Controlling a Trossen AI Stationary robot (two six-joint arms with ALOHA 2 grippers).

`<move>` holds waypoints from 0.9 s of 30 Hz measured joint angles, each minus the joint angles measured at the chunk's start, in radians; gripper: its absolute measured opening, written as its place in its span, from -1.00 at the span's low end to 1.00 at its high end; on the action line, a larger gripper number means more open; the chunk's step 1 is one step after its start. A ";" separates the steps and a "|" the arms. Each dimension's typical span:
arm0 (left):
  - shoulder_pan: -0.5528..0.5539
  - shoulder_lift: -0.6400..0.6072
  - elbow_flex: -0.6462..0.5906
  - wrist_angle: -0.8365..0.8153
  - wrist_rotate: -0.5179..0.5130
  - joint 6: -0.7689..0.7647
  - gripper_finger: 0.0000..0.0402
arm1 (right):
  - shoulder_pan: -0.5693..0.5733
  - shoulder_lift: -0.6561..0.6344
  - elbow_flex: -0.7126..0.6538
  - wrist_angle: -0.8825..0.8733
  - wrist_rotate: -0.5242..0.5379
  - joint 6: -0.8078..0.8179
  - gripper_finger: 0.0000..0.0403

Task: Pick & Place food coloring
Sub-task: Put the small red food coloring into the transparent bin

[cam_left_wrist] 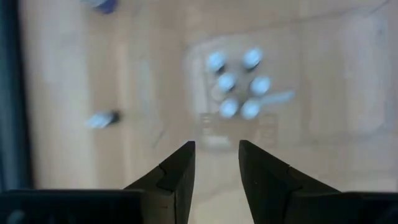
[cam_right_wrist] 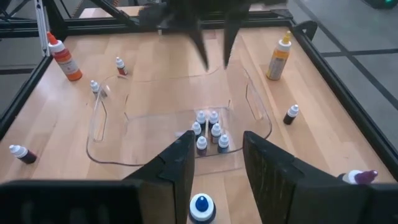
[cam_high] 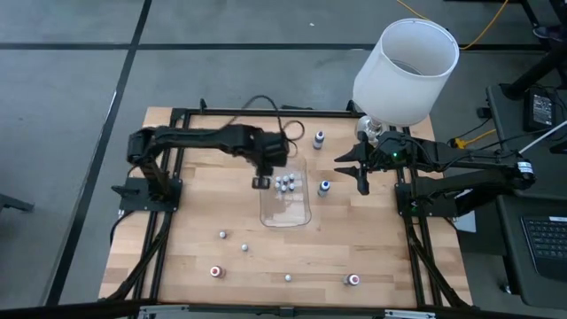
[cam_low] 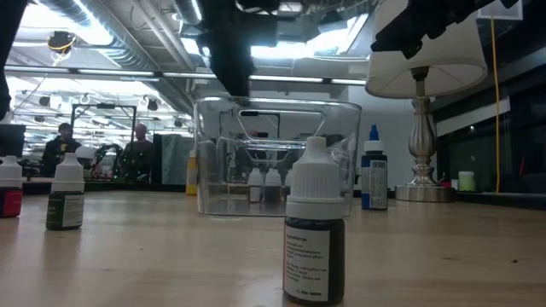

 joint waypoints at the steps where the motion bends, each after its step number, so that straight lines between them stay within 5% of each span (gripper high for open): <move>1: 0.010 -0.020 0.000 -0.022 -0.019 0.002 -0.41 | 0.000 0.000 0.000 0.000 0.000 -0.001 -0.32; 5: 0.070 -0.130 -0.032 -0.098 -0.053 -0.027 -0.41 | 0.000 0.000 0.000 0.004 0.000 -0.002 -0.32; 12: 0.089 -0.435 -0.284 -0.116 0.126 -0.194 -0.44 | 0.000 0.000 0.000 0.009 0.000 -0.001 -0.32; 19: -0.065 -0.751 -0.559 -0.090 0.140 -0.450 -0.45 | 0.000 0.000 0.000 0.005 0.000 0.000 -0.32; 27: -0.315 -0.934 -0.688 0.002 0.062 -0.711 -0.44 | 0.000 0.000 0.000 -0.006 0.000 0.000 -0.32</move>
